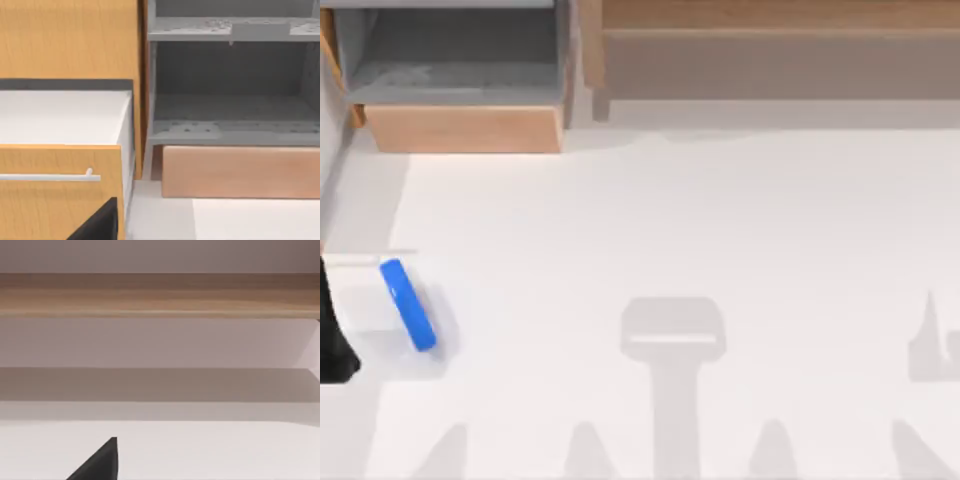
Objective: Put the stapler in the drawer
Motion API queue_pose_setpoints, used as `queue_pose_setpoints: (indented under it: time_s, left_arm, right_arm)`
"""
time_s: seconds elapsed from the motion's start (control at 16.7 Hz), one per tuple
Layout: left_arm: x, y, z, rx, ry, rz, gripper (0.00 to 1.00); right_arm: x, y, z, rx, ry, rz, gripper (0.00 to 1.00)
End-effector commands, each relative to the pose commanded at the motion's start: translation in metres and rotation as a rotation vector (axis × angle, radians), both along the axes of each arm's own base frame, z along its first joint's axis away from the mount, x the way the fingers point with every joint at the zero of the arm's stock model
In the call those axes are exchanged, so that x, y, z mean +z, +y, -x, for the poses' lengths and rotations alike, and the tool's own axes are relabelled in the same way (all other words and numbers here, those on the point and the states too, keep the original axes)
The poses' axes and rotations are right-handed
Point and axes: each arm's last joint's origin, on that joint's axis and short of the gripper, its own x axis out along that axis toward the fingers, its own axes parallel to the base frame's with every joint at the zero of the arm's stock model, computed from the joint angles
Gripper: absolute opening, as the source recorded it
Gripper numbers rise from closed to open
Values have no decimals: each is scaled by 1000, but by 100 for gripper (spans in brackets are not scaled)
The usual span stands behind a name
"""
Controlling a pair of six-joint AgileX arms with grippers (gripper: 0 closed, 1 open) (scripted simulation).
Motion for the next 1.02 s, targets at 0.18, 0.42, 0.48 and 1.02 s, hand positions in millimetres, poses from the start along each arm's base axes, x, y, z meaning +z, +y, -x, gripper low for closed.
queue_pose_setpoints:
  time_s: [0.18, 0.42, 0.48, 1.02]
  left_arm:
    - [1, 0, 0, -1, 9, 5, 100]
    - [21, -2, -4, -11, 132, 73, 100]
    - [28, -2, -7, -13, 186, 99, 100]
    - [62, -20, -105, 104, 919, 337, 100]
  right_arm:
    - [0, 0, 0, 0, 0, 0, 100]
    - [0, 0, 0, 0, 0, 0, 100]
    - [0, 0, 0, 0, 0, 0, 100]
    - [0, 0, 0, 0, 0, 0, 100]
